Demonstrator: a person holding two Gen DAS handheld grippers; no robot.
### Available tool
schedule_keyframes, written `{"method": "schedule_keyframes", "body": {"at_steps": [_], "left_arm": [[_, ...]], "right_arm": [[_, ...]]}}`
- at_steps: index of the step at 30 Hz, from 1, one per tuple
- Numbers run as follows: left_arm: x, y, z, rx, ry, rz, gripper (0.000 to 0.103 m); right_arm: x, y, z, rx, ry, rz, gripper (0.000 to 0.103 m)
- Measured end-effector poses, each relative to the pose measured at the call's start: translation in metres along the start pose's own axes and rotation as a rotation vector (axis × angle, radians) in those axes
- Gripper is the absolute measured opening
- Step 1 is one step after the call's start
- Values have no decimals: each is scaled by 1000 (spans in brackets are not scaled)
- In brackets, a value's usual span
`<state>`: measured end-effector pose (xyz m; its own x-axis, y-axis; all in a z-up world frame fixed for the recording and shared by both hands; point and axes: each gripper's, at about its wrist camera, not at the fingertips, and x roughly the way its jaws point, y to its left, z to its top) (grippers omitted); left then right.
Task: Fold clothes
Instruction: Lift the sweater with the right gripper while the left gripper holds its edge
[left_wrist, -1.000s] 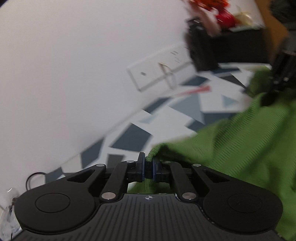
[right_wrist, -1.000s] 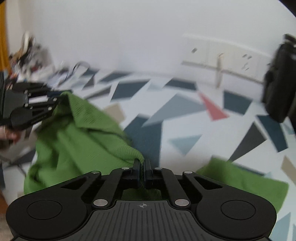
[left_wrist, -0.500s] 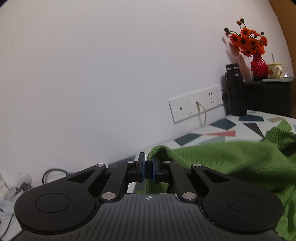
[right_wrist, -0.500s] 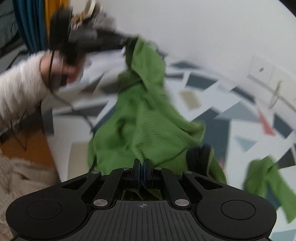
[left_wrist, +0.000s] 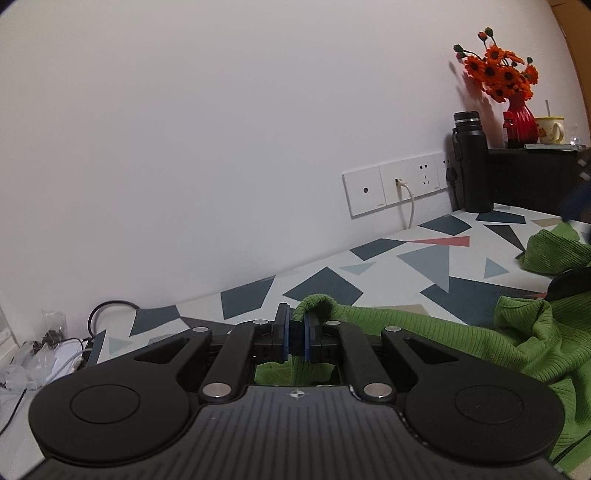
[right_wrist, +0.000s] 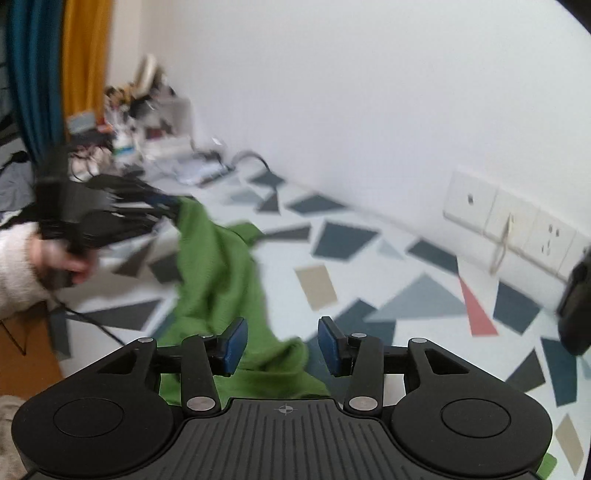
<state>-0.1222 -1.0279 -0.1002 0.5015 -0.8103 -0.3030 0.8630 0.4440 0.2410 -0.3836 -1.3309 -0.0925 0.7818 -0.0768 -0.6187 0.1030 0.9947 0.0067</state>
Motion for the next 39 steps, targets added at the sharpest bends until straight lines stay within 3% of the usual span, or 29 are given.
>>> {"method": "schedule_keyframes", "body": {"at_steps": [5,8,10,11,12,17,19,24,26,30,39], "left_arm": [[-8,-1,0,-9,-19,0,8],[-13,-1,3,-8,-33,2,8],[-17,0,7,-8,-46,8,8],[-18,0,9,-9,-54,11,8],[-20,2,12,-12,-63,14,8],[-23,7,24,-31,-91,27,8],[-22,10,29,-41,-97,30,8],[-10,7,40,-60,-103,26,8],[2,1,46,-71,-100,9,8],[33,-11,59,-74,-79,-17,8],[120,-15,53,-103,35,35,8]], "right_arm": [[60,-26,-9,89,165,21,40],[88,-27,-20,144,200,54,39],[99,-26,-25,175,209,79,28],[102,-26,-25,190,212,92,11],[101,-26,-25,196,200,92,6],[66,-39,-13,278,54,44,4],[32,-54,-7,363,-70,1,3],[-58,-67,-3,439,-416,-220,3],[-78,-69,-3,454,-504,-267,3],[-80,-74,0,425,-528,-348,3],[21,-120,-4,348,-362,-449,3]]}}
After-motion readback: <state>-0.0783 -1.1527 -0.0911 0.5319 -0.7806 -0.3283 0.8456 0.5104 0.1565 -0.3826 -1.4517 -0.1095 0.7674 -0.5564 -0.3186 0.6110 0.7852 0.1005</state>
